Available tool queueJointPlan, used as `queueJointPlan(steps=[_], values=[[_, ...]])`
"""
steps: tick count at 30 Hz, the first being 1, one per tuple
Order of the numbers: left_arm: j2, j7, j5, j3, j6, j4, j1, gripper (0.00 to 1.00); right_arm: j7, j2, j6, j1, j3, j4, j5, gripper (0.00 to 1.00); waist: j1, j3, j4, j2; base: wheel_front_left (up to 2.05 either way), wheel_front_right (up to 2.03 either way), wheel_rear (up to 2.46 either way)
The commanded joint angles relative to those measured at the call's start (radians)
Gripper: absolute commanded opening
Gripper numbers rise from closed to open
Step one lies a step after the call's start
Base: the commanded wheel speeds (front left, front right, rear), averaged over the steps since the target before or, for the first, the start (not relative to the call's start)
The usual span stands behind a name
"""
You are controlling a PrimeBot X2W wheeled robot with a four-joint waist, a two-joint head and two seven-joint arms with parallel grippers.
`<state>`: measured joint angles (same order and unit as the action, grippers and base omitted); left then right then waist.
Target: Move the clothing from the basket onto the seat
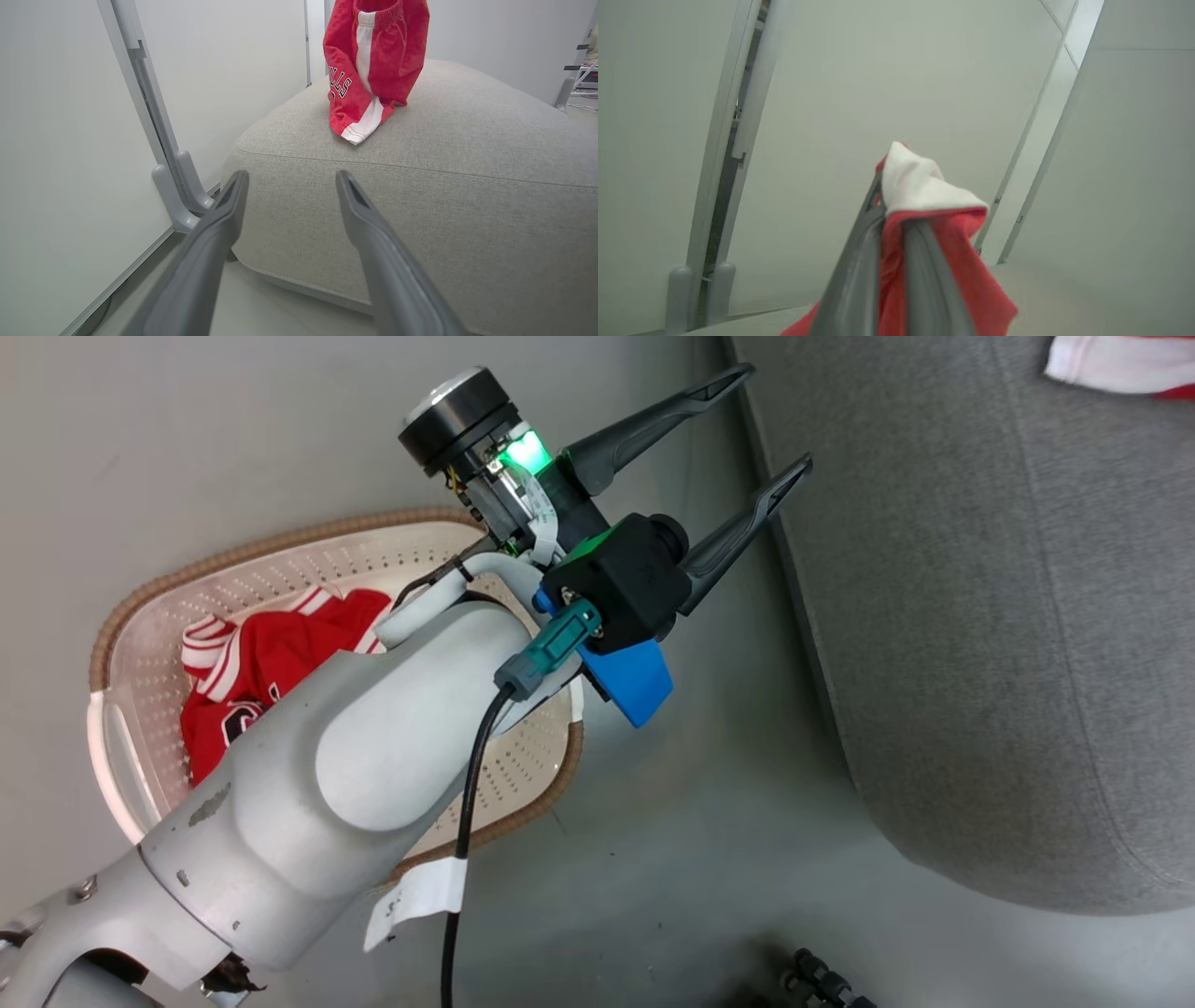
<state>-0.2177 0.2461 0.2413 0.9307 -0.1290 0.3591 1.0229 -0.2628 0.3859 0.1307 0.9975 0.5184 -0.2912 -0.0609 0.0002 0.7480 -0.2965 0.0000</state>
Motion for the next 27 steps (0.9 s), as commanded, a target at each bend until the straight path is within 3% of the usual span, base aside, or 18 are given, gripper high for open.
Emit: queueJointPlan(steps=[1,22,23,24,25,27], values=[[-0.004,-0.001,-0.006,0.004,-0.001,-0.009,0.023,1.00,-0.003,0.014,0.000,-0.005,0.009,-0.037,0.005,0.00,-0.0002,0.042,0.019,0.0000,0.00,0.00,0.00],[-0.020,0.004,0.013,0.017,0.013,-0.009,0.019,1.00,-0.002,-0.033,0.000,-0.140,-0.031,-0.379,0.033,0.00,-0.0002,0.045,0.043,0.0000,0.00,0.00,0.00],[-0.018,0.005,0.012,0.017,0.017,-0.009,0.016,1.00,-0.002,-0.032,0.000,-0.147,-0.028,-0.379,0.030,0.04,-0.0002,0.039,0.043,0.0000,0.00,0.00,0.00],[-0.018,0.006,0.015,0.016,0.017,-0.008,0.011,1.00,-0.002,-0.034,0.000,-0.154,-0.026,-0.377,0.028,0.95,-0.0002,0.032,0.042,0.0000,0.00,0.00,0.00],[-0.017,0.008,0.018,0.016,0.018,-0.006,0.006,1.00,-0.002,-0.038,0.000,-0.166,-0.024,-0.373,0.028,1.00,-0.0002,0.023,0.042,0.0000,0.00,0.00,0.00],[-0.014,0.012,0.023,0.014,0.023,-0.001,-0.007,1.00,-0.002,-0.047,0.000,-0.194,-0.019,-0.358,0.032,1.00,-0.0002,-0.003,0.041,0.0000,0.00,0.00,0.00]])
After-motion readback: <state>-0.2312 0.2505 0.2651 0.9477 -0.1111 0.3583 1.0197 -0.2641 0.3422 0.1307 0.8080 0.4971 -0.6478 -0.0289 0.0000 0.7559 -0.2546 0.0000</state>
